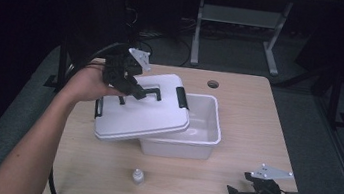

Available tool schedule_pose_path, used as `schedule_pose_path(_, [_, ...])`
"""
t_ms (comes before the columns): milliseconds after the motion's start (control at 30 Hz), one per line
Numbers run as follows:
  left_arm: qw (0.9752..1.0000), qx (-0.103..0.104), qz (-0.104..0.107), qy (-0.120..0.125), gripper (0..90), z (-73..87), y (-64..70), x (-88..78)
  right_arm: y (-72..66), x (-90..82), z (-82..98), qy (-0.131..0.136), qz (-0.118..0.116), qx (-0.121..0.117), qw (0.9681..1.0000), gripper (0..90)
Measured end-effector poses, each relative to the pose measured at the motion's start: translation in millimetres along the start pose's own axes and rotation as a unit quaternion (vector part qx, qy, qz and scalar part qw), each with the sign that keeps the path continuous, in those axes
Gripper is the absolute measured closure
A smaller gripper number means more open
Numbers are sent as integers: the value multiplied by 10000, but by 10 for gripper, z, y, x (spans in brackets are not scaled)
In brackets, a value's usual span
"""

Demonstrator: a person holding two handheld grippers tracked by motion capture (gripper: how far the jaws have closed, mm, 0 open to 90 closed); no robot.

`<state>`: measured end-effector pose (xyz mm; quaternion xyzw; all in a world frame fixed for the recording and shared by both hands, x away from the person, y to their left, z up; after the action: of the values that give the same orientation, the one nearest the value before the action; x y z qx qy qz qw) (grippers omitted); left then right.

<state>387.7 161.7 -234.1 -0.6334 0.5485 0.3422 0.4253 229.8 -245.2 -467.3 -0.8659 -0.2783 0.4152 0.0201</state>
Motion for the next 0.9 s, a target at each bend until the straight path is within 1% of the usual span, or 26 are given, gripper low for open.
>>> schedule_pose_path(200, [9998,-162,-84,-29,842,151,68,-92,0,-6,5,7,51,-2,10000,177])
schedule_pose_path(400, [9995,-255,-167,-84,841,286,129,-194,9,-18,13,27,83,28,10000,177])
schedule_pose_path(700, [9984,-480,-265,-104,841,535,221,-302,11,-19,16,30,119,27,9999,177])
schedule_pose_path(900, [9977,-578,-325,-124,842,679,263,-365,15,-17,16,29,136,36,9999,177])
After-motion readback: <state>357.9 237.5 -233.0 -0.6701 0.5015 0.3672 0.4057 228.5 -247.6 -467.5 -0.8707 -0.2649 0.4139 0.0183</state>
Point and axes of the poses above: each handheld gripper's, and its own axes: x roughly forward along the jaws, z roughly out of its underside, y roughly to its right, the point moved 1 cm from there along x, roughly forward along the jaws, and after that the axes turned 12 degrees about x, right-handed, at the moved point
